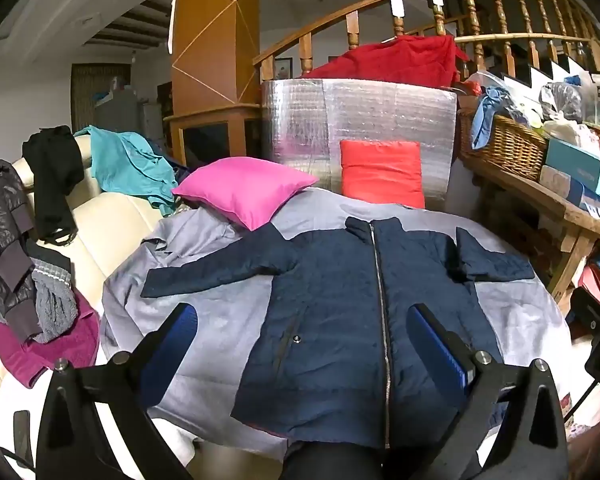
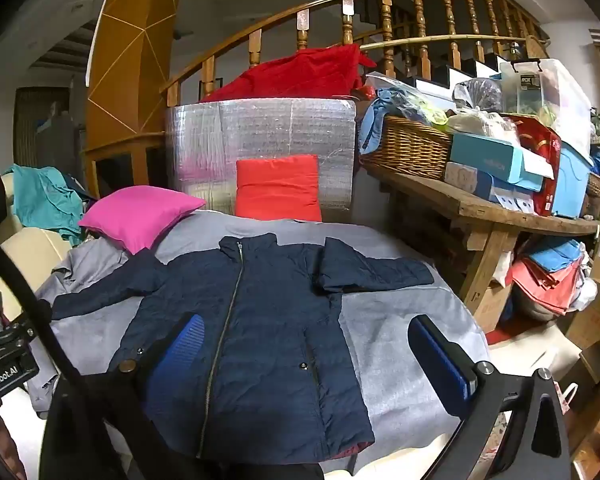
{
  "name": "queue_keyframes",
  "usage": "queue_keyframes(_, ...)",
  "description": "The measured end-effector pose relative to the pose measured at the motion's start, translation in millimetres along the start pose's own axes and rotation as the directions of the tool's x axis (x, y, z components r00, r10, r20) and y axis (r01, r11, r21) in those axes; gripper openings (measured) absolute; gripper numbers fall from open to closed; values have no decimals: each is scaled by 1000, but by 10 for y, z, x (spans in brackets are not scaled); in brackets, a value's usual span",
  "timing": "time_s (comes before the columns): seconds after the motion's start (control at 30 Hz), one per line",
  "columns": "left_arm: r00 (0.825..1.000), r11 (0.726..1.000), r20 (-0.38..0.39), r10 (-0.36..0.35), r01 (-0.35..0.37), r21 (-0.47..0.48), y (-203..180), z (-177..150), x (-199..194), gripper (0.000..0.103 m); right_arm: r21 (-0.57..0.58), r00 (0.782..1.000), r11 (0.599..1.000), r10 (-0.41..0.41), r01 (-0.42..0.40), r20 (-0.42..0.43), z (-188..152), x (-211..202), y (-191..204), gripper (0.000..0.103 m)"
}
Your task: Fold large clothes
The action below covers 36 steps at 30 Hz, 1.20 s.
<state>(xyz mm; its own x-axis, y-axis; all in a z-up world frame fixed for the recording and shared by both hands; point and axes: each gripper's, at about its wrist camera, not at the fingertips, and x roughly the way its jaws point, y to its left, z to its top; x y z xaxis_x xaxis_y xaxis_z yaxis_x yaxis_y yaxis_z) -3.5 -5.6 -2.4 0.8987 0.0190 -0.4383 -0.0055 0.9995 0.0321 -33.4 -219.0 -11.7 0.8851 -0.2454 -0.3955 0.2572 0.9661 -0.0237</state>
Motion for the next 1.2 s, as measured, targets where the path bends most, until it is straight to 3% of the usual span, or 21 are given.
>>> queue_keyframes(1.2, 999, 999, 16, 44, -43, -26, 216, 36, -17, 103, -9, 999, 999, 32, -32, -8, -29, 1, 63, 103)
